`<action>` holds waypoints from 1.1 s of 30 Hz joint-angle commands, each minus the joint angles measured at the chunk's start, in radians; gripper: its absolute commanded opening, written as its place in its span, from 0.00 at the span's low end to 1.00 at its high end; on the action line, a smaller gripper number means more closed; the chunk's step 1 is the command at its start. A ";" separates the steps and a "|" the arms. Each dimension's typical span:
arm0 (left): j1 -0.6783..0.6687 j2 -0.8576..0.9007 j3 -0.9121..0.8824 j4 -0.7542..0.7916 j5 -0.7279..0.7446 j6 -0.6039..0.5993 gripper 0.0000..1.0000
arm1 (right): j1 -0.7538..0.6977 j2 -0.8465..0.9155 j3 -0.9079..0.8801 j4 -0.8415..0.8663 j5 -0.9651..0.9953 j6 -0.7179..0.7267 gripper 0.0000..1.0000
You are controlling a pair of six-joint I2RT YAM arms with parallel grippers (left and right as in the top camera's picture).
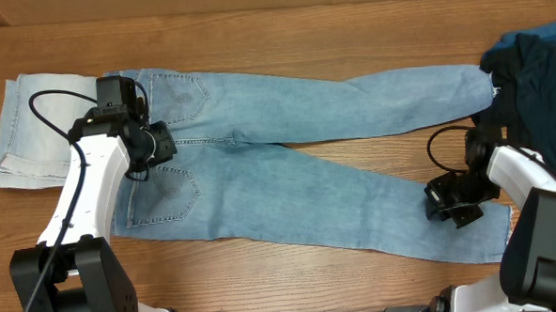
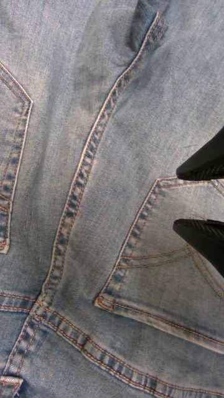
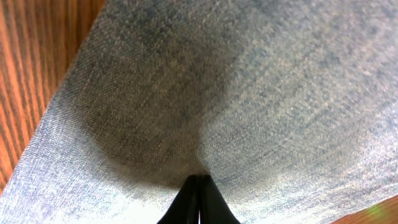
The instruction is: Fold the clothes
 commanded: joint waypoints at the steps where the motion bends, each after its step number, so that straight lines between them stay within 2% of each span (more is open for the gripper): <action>1: -0.006 0.005 -0.001 0.006 0.009 0.005 0.25 | -0.048 0.150 0.019 0.282 0.160 -0.137 0.04; 8: -0.006 0.005 -0.001 0.009 0.009 0.005 0.25 | -0.051 0.151 0.048 0.335 0.217 -0.276 0.04; 12: -0.006 0.005 -0.001 0.008 0.008 0.007 0.25 | -0.051 0.151 0.048 0.334 0.277 -0.286 0.04; 16: -0.006 0.005 0.000 0.004 -0.016 0.028 0.24 | -0.048 0.151 0.051 0.441 0.158 -0.383 0.04; 19: -0.006 0.005 0.012 -0.009 -0.020 0.028 0.24 | -0.048 0.150 0.102 0.417 0.154 -0.393 0.05; 23: -0.006 -0.003 0.113 -0.077 -0.021 0.043 0.25 | -0.048 0.150 0.280 0.250 0.149 -0.393 0.17; 27: -0.006 -0.006 0.256 -0.155 -0.021 0.042 0.27 | -0.038 0.150 0.470 0.105 0.045 -0.453 0.42; 30: -0.006 -0.006 0.360 -0.220 -0.016 0.042 0.29 | -0.019 0.150 0.619 -0.011 0.046 -0.528 0.59; 33: -0.006 -0.006 0.412 -0.249 -0.017 0.043 0.33 | -0.002 0.150 0.720 -0.084 0.008 -0.607 0.69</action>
